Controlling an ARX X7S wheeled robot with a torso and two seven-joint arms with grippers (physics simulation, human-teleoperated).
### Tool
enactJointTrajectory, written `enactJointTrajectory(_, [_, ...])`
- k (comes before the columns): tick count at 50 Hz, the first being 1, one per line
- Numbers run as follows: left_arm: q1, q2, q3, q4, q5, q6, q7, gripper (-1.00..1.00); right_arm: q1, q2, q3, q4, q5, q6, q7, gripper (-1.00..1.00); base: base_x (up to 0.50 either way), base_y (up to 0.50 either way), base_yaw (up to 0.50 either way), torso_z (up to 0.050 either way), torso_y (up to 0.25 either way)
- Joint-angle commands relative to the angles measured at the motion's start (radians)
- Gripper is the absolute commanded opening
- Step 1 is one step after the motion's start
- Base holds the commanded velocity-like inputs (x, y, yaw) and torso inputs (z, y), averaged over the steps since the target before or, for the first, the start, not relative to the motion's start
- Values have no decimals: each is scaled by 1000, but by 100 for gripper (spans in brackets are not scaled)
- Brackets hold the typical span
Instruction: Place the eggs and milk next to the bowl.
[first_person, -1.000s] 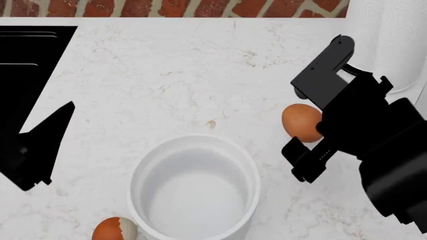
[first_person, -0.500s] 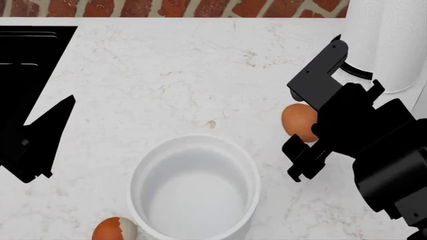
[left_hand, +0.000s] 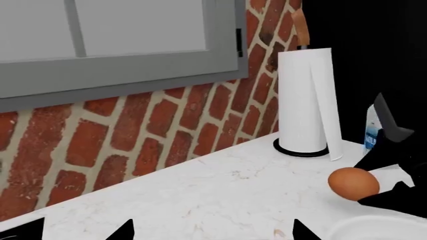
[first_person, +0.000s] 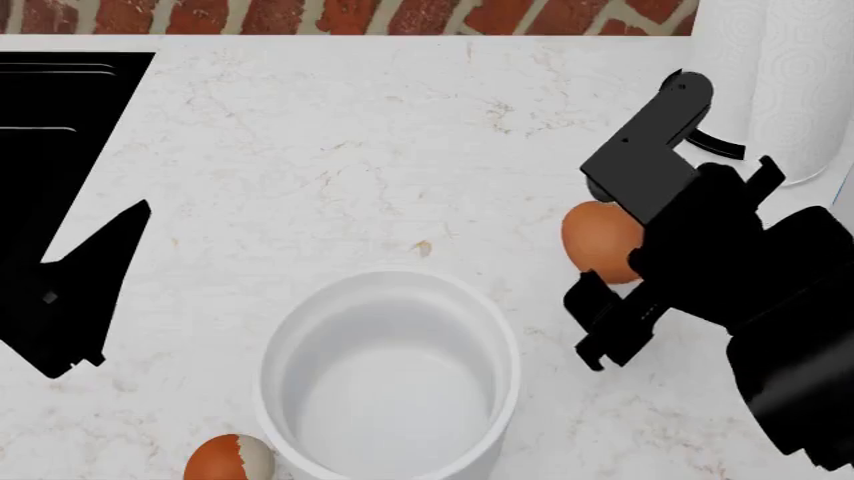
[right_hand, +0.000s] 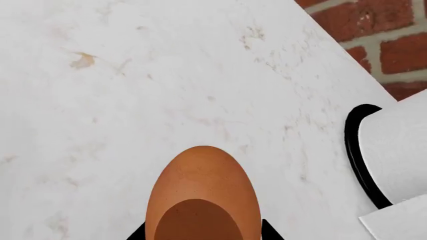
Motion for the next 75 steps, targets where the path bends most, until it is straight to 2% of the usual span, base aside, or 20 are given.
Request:
enactJointTrajectory(1, [47,20,-30,19,25,47,31,100,-74,125,127,-377,77,186,62,-100,0,0,0,0,0])
enactJointTrajectory(12, [148,10,-67,69,24,105,33,100,-195,232,290,-702,252,372,166,-100,0,0,0,0,0])
enactJointTrajectory(28, [222,14,-107,102,38,181,39,100,-277,304,434,-898,443,527,207,-100,0,0,0,0,0])
enactJointTrajectory(48, [242,8,-112,117,37,192,39,100,-341,334,470,-964,534,548,224,-100,0,0,0,0,0])
enactJointTrajectory(75, [252,2,-108,114,46,204,45,100,-357,338,410,-943,541,504,206,-100,0,0,0,0,0])
